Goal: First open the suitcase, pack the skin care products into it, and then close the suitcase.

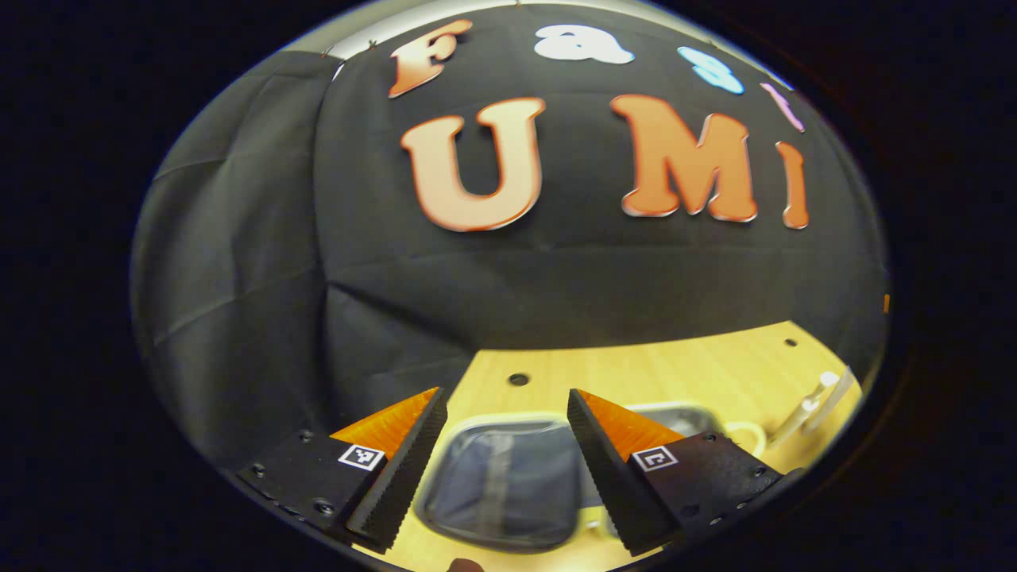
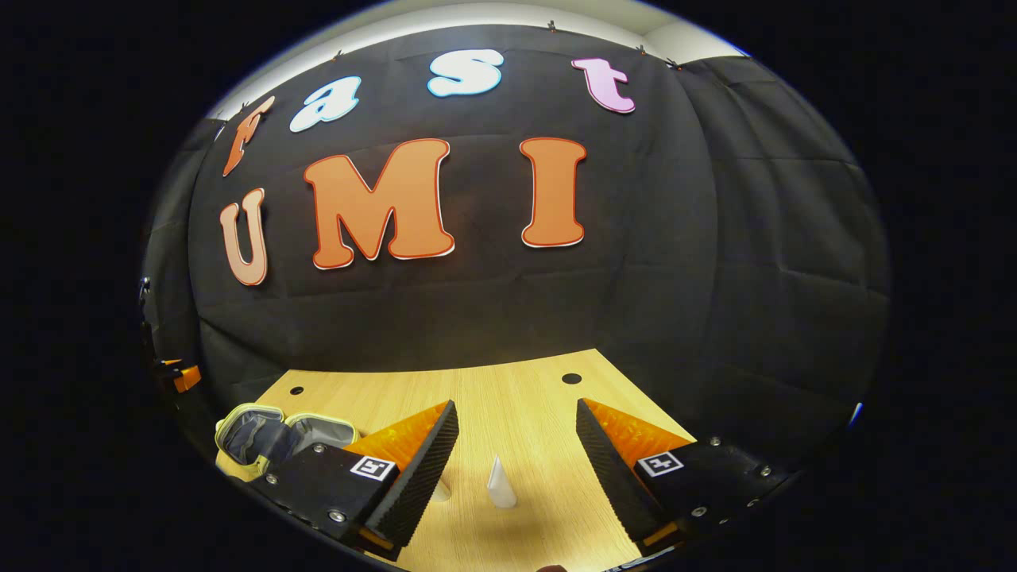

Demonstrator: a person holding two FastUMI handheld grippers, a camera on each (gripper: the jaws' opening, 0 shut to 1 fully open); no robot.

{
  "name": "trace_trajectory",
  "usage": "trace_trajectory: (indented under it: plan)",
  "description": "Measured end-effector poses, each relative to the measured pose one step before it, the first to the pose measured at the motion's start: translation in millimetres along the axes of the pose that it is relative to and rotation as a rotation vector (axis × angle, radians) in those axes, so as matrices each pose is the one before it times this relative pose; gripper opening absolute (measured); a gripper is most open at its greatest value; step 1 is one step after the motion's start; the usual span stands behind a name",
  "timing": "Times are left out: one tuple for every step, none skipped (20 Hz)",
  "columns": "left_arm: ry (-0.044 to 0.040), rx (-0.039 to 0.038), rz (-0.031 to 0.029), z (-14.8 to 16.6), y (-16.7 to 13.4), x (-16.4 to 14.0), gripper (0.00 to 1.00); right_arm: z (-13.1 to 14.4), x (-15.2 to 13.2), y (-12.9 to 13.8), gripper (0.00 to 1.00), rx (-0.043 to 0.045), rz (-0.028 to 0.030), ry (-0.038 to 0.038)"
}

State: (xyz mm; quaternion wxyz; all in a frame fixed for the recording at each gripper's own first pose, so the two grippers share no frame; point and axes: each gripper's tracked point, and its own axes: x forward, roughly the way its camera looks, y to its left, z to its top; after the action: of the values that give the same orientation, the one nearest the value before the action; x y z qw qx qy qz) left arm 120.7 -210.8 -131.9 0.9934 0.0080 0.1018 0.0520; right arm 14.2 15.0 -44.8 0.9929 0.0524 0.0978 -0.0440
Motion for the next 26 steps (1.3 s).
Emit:
trace_trajectory:
  plan:
    - [-0.02075,0.00610,-0.04055,8.38,-33.43,-8.19,0.96,-3.64,0.81,-7.32,0.95,0.00798,0.00374,0.00429]
    - [-0.01605,0.00597,-0.02656,4.80,-31.73,-3.62,0.97,-1.92,-0.65,-7.36,0.95,0.00726,-0.00090,0.00128]
    - [-0.01998,0.00293,-0.02448,6.11,-24.65,-5.48,0.97,-1.21,-0.46,-6.95,0.95,0.00416,-0.00082,-0.00386]
    - [-0.01921,-0.00285,-0.02333,5.66,-27.42,-4.63,0.96,-0.44,0.87,-7.18,0.95,-0.00215,-0.00677,-0.00610]
    - [-0.01594,-0.00357,-0.02866,2.35,-25.61,-4.32,0.96,-3.31,0.05,-8.58,0.95,-0.00257,-0.00943,0.00657]
    - [-0.00424,-0.00746,-0.03652,-5.05,-23.32,-0.78,0.96,-2.29,-0.50,-5.04,1.00,0.00247,0.00086,0.00242]
    - [0.00487,-0.00946,-0.04099,-11.66,-27.98,2.43,0.96,-1.17,-1.15,-5.98,0.95,0.00447,-0.00241,-0.00051]
    - [0.01881,0.00094,-0.04300,-13.33,-26.91,2.87,0.96,-3.30,0.89,-4.94,0.95,-0.00073,-0.00147,0.00825]
    - [0.01298,0.00674,-0.02469,-12.33,-22.10,2.86,0.96,-4.17,1.41,-5.70,0.95,-0.00258,-0.00395,0.00908]
    - [0.00445,0.01404,-0.02707,-11.45,-21.65,4.14,0.96,-1.70,0.02,-4.50,0.95,-0.00410,-0.00088,0.00343]
    - [0.00498,0.02205,-0.01570,-9.43,-19.29,4.61,0.96,-0.89,0.36,-6.25,0.95,-0.00448,-0.00681,-0.00028]
    - [0.00716,0.03251,-0.01120,-7.12,-17.49,3.08,0.96,-0.81,0.56,-6.67,0.95,-0.00524,-0.00821,0.00127]
    - [0.00577,0.03901,-0.00844,-8.07,-15.84,2.44,0.96,-1.74,2.02,-5.10,0.95,-0.00505,-0.00668,0.00209]
    - [0.00283,0.03039,-0.00741,-9.33,-14.51,5.20,0.96,-2.59,0.82,-5.37,0.95,-0.00365,-0.00479,0.00568]
    - [0.00400,0.01996,-0.02084,-9.08,-16.52,2.53,0.96,-3.18,0.99,-4.87,0.95,-0.00170,-0.00155,0.00984]
    - [0.01237,0.00736,-0.02220,-10.03,-15.80,3.67,0.96,-3.16,0.54,-3.83,0.95,0.00243,-0.00187,0.00783]
    - [0.01586,-0.00126,-0.02339,-11.59,-15.23,6.07,0.96,-2.33,0.57,-3.95,0.95,0.00352,-0.00203,0.00570]
    - [0.02238,0.00061,-0.01854,-12.84,-14.27,8.31,0.96,-3.54,0.62,-3.87,0.95,-0.00017,-0.00401,0.00667]
    - [0.01907,0.00247,-0.00950,-11.88,-12.23,6.79,0.96,-3.99,0.82,-3.65,0.95,-0.00299,-0.00512,0.00896]
    - [0.02062,-0.00186,-0.01099,-11.42,-9.88,6.99,0.97,-4.18,1.02,-4.02,0.95,-0.00468,-0.00526,0.00947]
    - [0.01461,-0.00714,-0.00696,-9.65,-5.79,9.33,0.98,-4.36,0.34,-3.64,0.95,-0.00673,-0.00480,0.01023]
    - [0.01410,-0.00756,-0.00447,-7.79,-4.18,7.57,0.98,-4.16,-0.54,-3.82,0.95,-0.00772,-0.00371,0.00997]
    - [0.00552,-0.00582,0.00158,-4.40,-2.53,8.13,0.97,-4.15,1.26,-2.54,0.95,-0.00956,-0.00445,0.00816]
    - [-0.00823,-0.00324,0.00268,-1.27,-1.61,6.51,0.98,-4.41,1.78,-1.15,0.95,-0.00836,-0.00631,0.01096]
    - [-0.00345,-0.00204,-0.00220,-1.82,-1.71,7.43,0.98,-6.26,2.21,-1.68,0.95,-0.00451,-0.00089,0.01483]
    - [0.00425,-0.00332,-0.01037,-2.72,-4.70,7.85,0.96,-4.95,0.26,0.07,0.95,0.00014,0.00283,0.01253]
